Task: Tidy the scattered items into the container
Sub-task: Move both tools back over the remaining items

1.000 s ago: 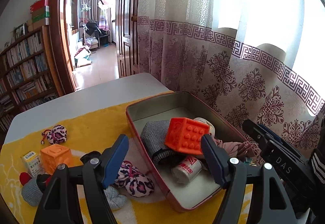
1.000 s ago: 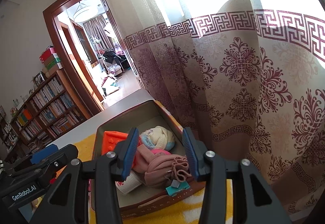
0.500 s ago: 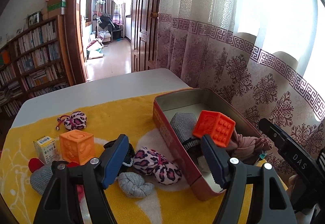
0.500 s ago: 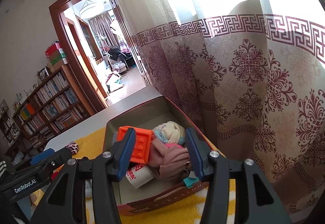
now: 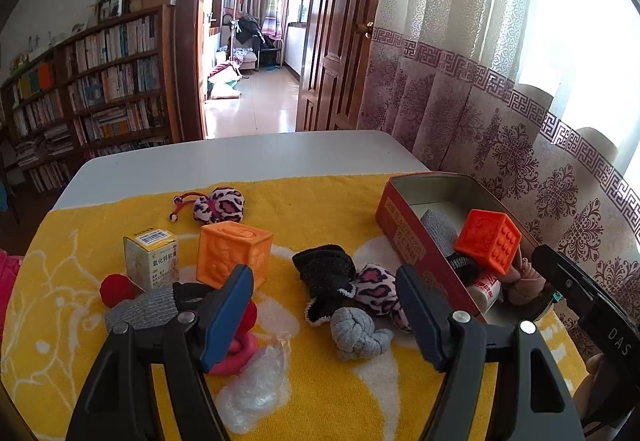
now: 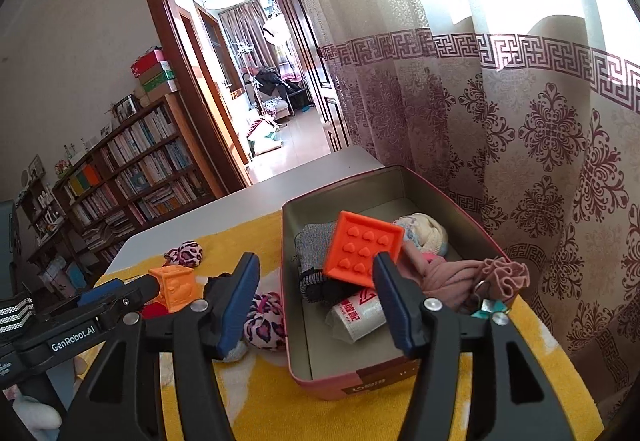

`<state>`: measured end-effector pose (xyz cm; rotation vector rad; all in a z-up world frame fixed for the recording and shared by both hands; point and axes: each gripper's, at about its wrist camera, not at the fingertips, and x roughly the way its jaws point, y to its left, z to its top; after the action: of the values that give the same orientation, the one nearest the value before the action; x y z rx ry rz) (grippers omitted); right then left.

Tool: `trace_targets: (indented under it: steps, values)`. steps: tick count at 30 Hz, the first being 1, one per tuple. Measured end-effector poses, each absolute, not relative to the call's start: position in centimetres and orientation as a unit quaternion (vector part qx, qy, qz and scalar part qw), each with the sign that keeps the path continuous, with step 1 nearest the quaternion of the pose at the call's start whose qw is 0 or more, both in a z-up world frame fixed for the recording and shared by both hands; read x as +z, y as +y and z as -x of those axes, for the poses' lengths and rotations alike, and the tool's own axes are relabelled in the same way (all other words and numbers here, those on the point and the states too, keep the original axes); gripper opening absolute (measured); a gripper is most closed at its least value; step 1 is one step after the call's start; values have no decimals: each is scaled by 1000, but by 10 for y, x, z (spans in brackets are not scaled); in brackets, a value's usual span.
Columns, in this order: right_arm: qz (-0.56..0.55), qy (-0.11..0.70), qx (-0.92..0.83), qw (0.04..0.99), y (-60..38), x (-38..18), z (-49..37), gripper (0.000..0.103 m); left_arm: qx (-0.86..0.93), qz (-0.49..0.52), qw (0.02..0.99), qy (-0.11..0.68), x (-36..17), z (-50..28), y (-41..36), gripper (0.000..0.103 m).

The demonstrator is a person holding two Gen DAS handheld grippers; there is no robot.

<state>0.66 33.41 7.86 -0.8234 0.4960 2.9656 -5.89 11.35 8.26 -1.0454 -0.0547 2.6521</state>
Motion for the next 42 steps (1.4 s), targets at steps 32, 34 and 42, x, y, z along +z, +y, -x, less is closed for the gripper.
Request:
trace_targets:
  steps: [32, 34, 42]
  values:
    - [408, 60, 904, -115, 211, 9, 47, 63, 910, 401, 7, -103, 37, 82, -23, 75]
    - [412, 58, 902, -113, 211, 5, 49, 63, 908, 405, 5, -102, 33, 85, -25, 75]
    - [415, 62, 902, -101, 216, 0, 55, 63, 900, 430, 31, -63, 15, 90, -16, 75]
